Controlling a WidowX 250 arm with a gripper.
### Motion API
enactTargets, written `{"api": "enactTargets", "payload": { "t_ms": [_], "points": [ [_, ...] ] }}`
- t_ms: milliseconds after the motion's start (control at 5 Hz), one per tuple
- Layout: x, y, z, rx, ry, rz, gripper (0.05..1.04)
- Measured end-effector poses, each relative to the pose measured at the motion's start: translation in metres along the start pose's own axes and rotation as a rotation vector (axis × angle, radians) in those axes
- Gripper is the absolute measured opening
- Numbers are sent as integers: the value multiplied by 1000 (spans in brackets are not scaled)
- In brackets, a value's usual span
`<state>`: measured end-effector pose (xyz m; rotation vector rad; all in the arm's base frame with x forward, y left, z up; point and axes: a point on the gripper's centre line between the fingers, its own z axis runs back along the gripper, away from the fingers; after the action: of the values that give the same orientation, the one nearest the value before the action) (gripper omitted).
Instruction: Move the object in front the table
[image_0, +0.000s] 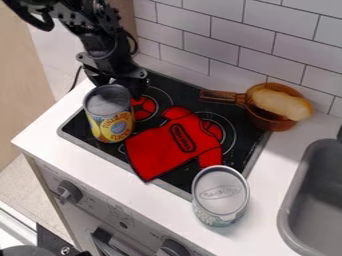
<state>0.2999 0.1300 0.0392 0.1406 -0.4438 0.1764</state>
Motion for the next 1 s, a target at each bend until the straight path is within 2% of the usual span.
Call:
{"api": "enactTargets", "payload": {
  "t_ms": [400,600,800,1000],
  "points": [
    [32,14,7,26,-23,102,998],
    [43,11,6,30,-7,112,998],
    [39,5,9,4,66,73,998],
    [31,-14,19,-37,139,-24,998]
  ]
}}
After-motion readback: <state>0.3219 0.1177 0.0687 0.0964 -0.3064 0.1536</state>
